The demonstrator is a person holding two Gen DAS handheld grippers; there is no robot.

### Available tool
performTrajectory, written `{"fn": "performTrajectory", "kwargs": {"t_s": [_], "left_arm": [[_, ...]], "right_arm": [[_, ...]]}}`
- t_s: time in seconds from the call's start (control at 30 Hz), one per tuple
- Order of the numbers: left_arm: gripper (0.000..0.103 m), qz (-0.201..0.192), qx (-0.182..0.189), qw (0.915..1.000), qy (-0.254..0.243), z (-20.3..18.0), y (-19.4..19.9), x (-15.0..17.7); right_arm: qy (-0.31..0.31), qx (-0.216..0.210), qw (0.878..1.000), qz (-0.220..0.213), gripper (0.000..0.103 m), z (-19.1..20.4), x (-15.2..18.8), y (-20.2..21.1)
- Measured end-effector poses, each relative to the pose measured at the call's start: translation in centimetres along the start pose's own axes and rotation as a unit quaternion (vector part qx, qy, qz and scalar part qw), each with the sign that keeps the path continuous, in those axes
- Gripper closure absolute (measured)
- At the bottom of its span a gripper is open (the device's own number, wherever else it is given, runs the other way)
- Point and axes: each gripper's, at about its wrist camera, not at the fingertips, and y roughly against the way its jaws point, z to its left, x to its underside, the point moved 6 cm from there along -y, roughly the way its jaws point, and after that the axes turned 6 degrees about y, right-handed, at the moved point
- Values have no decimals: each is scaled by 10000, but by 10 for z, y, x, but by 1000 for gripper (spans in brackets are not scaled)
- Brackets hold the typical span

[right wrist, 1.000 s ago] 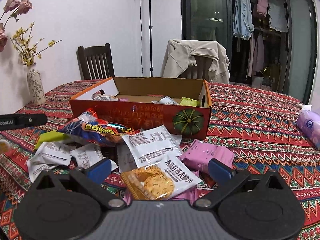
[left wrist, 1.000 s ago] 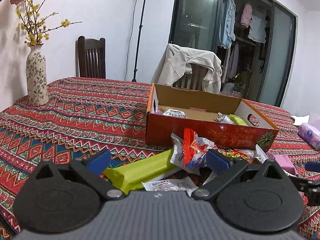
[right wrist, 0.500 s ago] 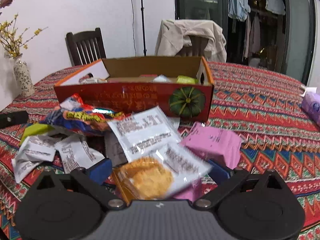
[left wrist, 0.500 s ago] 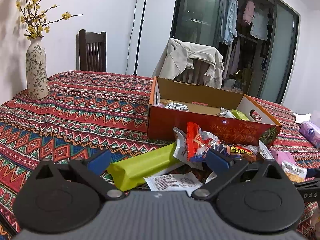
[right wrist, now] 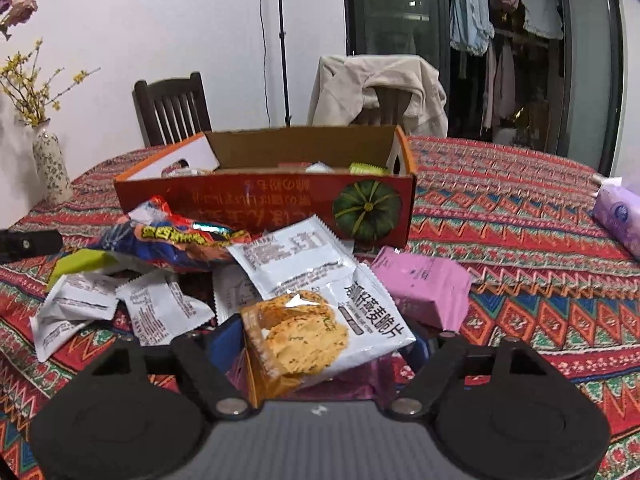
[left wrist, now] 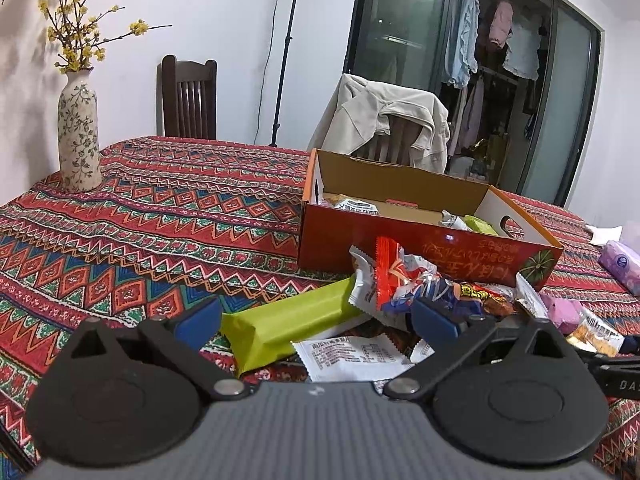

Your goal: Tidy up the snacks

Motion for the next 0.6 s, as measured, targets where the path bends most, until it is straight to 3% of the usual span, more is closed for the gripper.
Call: {"fn": "performTrajectory", "kwargs": {"t_s": [0.3,0.6], "left_arm": [[0,132,-24,9998,-118,-5,2,6],[0,698,-197,9949,-695,-24,-20,27]], "right_arm": [[43,20,9993,-374,26,1,-6,23],[44,-48,9988,-485,26,4,-4,28]]}}
